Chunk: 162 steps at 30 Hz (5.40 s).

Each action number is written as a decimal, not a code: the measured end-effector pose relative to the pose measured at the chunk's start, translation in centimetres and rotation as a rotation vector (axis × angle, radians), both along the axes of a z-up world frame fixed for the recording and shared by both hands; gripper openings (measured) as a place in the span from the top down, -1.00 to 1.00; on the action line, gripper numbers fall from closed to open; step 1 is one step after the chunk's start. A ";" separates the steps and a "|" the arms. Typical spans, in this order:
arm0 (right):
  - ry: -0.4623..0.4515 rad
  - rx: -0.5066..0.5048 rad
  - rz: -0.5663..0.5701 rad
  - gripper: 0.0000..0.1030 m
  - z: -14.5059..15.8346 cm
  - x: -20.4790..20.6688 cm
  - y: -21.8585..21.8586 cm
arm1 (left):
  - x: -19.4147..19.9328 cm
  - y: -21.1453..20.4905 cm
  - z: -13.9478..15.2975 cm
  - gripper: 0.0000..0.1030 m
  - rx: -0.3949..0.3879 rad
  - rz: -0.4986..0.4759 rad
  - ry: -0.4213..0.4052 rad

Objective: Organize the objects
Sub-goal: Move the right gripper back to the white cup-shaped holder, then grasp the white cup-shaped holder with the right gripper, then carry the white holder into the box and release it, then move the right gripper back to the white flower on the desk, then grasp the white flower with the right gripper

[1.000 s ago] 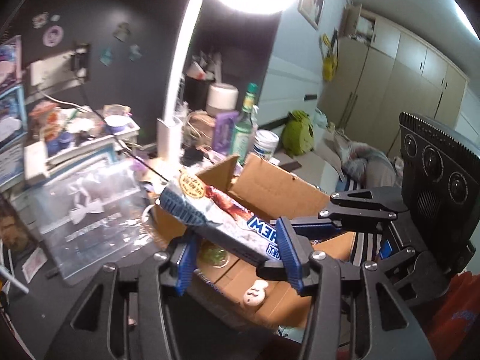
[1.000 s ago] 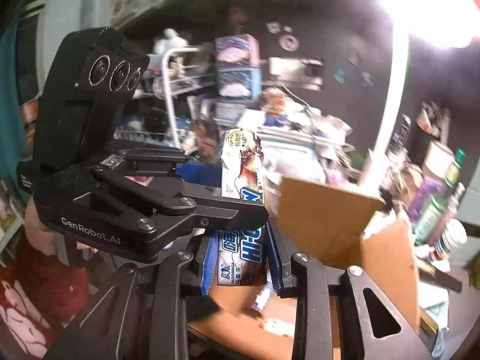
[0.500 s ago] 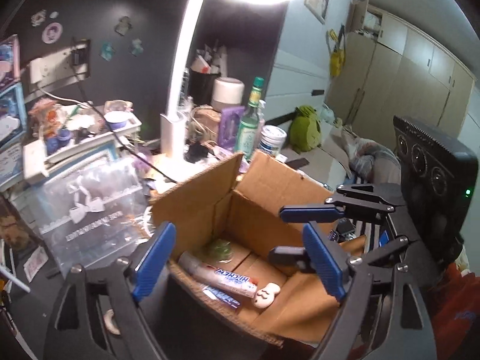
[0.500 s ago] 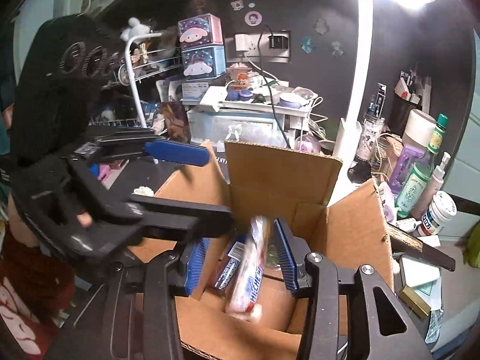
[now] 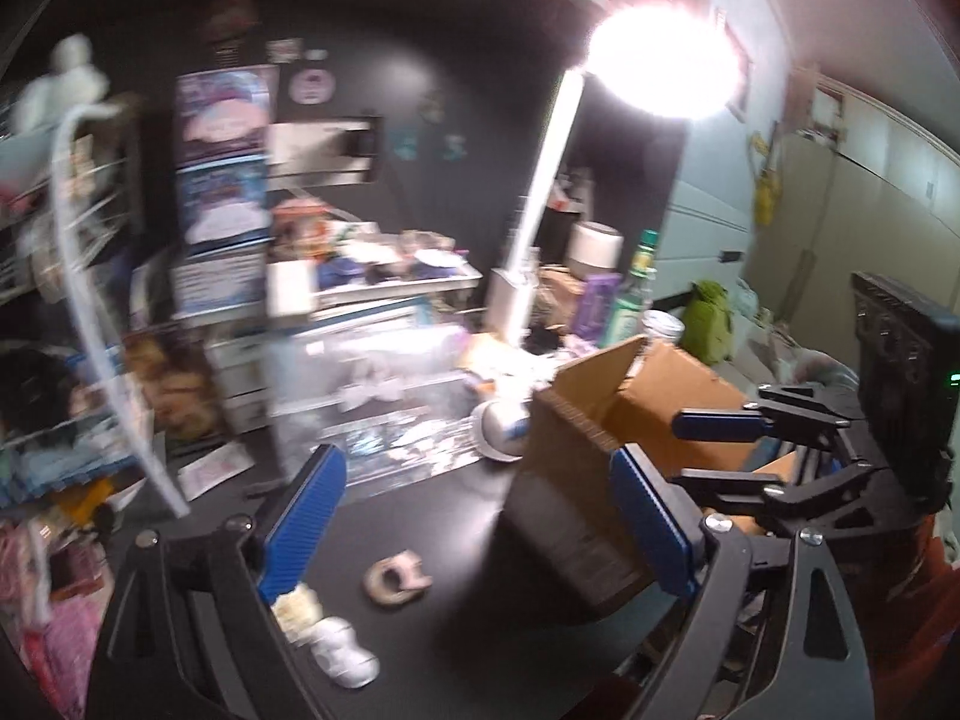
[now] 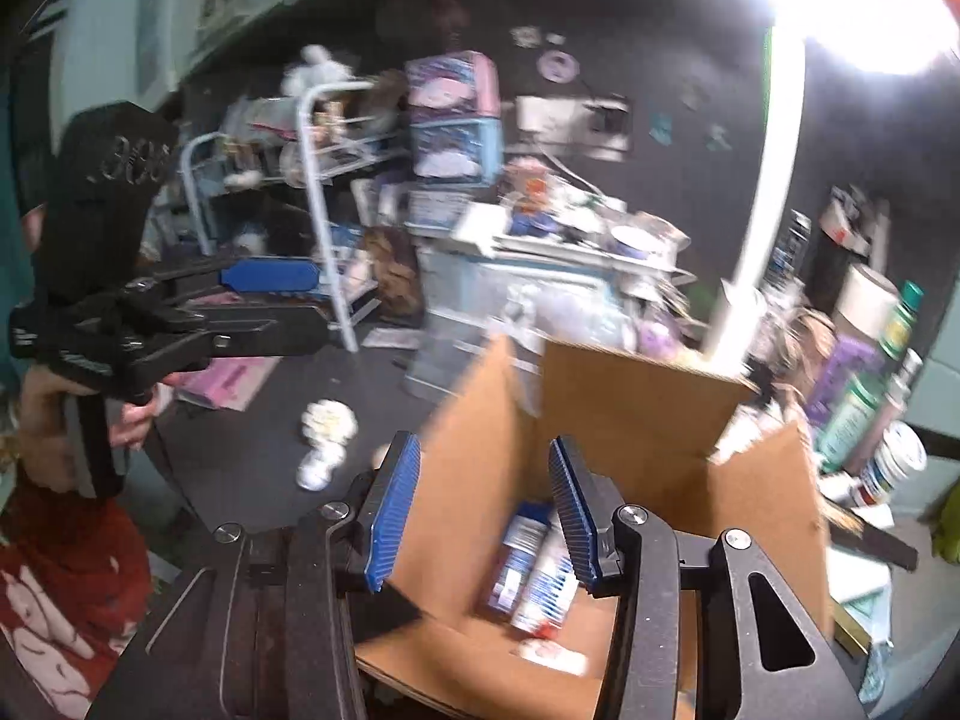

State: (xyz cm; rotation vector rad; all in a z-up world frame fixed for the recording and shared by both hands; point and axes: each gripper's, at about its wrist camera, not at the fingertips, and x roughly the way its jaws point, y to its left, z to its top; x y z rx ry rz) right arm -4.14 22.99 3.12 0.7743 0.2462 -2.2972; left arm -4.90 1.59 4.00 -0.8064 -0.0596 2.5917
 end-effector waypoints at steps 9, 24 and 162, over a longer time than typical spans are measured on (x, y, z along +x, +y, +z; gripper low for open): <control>-0.063 0.003 0.199 0.04 -2.7 2.3 -10.2 | 2.0 -8.2 -4.3 -0.71 -0.017 0.158 -0.055; -0.195 0.171 0.143 -0.04 -16.3 0.1 -19.8 | 3.7 -13.4 -12.6 -0.71 0.012 0.191 -0.178; -0.145 0.213 0.232 0.62 -17.2 -5.7 -23.0 | -1.3 -14.5 -14.4 -0.83 0.148 0.096 -0.291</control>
